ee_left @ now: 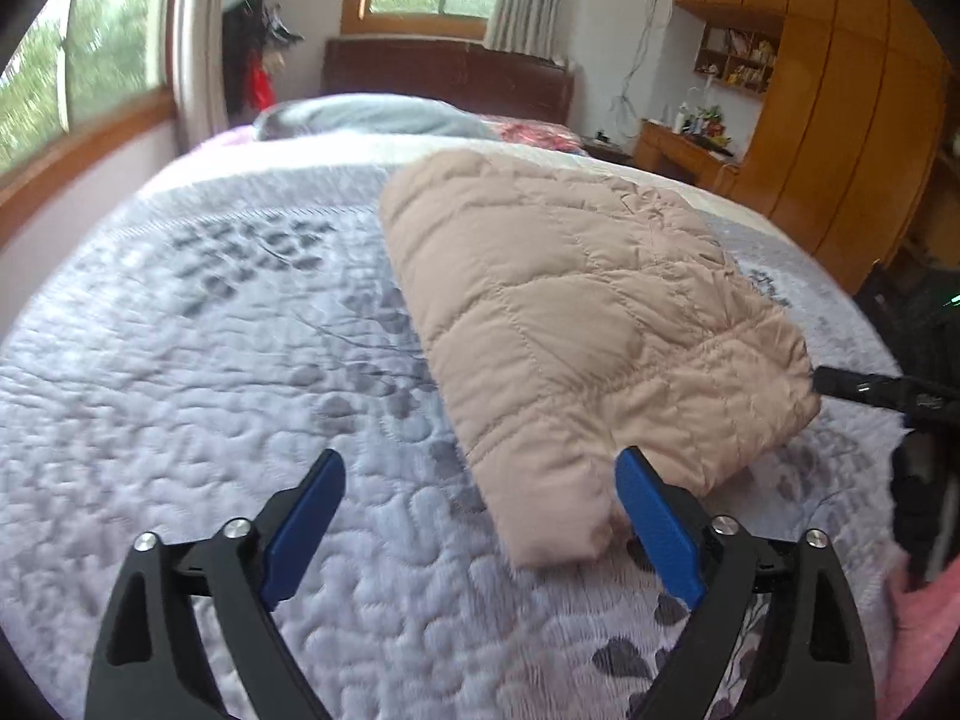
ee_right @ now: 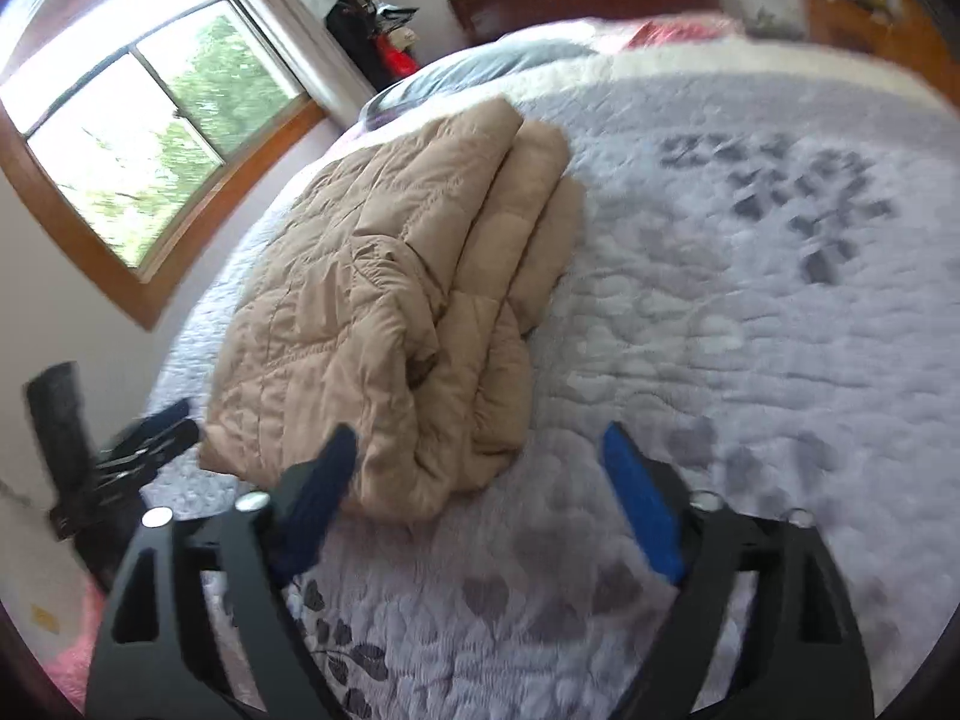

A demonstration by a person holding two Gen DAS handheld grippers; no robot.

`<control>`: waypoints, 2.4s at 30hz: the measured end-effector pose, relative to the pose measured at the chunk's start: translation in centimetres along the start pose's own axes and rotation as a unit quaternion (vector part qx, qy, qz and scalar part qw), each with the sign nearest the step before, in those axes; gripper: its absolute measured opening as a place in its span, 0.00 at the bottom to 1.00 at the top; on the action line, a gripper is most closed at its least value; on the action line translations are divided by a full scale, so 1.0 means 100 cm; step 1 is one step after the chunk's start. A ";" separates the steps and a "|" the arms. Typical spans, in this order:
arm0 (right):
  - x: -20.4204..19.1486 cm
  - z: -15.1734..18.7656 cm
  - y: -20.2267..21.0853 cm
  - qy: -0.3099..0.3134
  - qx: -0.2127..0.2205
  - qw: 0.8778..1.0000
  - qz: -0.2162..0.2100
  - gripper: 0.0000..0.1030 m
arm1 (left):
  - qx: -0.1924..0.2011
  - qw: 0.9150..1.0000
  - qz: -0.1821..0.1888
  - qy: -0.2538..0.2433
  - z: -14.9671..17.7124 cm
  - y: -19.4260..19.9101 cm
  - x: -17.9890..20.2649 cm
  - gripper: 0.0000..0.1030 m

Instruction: Fold large clothes

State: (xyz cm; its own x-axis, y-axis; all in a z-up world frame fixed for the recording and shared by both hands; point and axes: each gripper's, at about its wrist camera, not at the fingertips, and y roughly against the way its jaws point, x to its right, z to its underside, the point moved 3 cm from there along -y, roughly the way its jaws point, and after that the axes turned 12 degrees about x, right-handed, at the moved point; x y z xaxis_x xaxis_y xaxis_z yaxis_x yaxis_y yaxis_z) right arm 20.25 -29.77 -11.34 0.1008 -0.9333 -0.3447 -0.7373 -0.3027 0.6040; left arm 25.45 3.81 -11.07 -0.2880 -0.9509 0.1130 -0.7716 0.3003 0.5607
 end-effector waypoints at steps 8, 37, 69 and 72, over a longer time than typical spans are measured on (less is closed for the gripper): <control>-0.029 0.027 0.041 0.053 0.017 0.995 0.081 0.94 | 0.002 0.999 -0.041 -0.002 0.012 0.037 0.017 0.96; -0.089 0.064 0.101 0.083 0.023 0.993 0.084 0.95 | 0.044 0.995 -0.087 0.001 0.024 0.132 0.040 0.96; -0.090 0.070 0.102 0.090 0.016 0.992 0.089 0.95 | 0.038 0.995 -0.087 -0.011 0.032 0.133 0.043 0.96; -0.090 0.070 0.102 0.090 0.016 0.992 0.087 0.95 | 0.039 0.996 -0.085 -0.013 0.033 0.132 0.044 0.96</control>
State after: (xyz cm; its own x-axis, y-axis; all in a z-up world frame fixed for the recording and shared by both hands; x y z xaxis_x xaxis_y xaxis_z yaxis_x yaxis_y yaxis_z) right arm 7.12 -23.10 -7.13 0.0853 -0.9912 -0.1009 -0.7749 -0.1296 0.6186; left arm 12.14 3.87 -5.86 -0.1634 -0.9866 0.0003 -0.8518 0.1412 0.5045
